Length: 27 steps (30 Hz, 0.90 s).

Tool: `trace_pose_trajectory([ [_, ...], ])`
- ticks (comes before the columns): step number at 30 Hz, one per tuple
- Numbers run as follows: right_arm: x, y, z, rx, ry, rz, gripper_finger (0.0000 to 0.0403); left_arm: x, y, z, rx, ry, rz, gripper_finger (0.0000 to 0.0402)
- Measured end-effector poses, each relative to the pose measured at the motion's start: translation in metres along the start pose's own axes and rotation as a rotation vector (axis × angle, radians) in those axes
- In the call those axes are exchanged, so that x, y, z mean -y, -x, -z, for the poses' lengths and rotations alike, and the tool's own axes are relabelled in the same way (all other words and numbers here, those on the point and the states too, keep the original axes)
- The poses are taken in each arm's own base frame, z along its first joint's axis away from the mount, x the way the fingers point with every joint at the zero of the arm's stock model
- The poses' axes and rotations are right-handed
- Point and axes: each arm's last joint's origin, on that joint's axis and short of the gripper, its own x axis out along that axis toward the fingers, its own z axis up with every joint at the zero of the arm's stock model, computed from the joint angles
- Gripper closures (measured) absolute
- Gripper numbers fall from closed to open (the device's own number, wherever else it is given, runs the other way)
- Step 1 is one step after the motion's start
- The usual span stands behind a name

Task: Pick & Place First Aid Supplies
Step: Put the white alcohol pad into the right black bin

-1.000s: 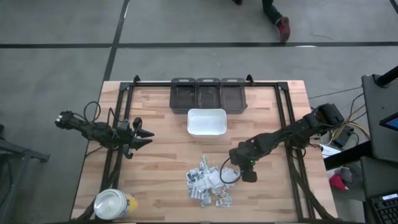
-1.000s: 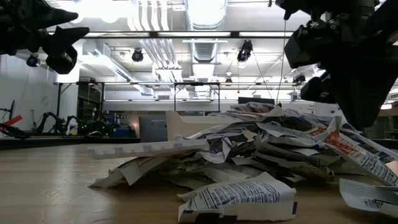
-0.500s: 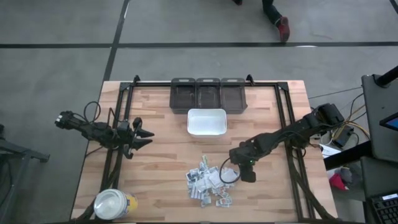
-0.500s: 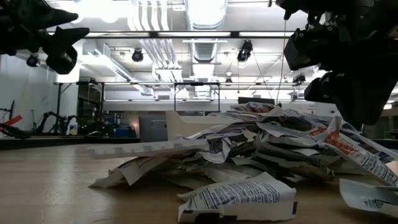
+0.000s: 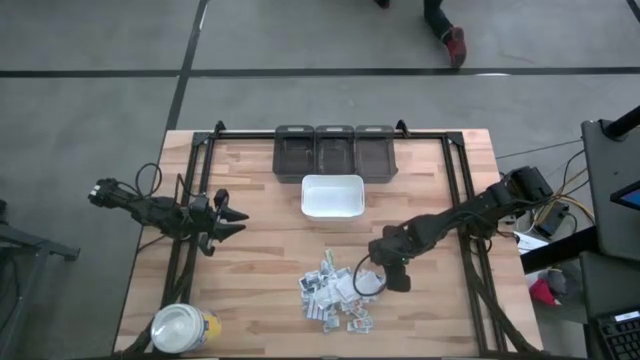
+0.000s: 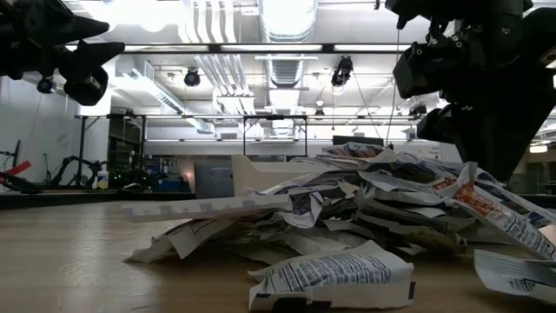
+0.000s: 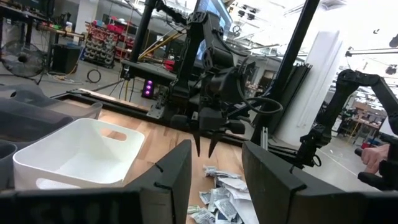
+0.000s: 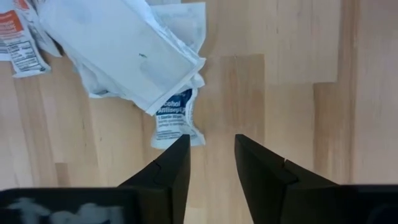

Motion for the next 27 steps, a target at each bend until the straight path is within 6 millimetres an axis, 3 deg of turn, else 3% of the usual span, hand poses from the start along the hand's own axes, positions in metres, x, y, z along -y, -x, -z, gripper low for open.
trace_pose_trajectory([
  [9,-0.008,-0.003,0.005,-0.008,0.034,-0.029,0.0279,0.000,0.000,0.000,0.000,0.001,0.000,0.0264],
  [27,-0.006,-0.011,0.007,0.036,0.041,-0.051,0.0275,-0.001,0.000,0.004,-0.036,-0.010,-0.010,0.0264],
])
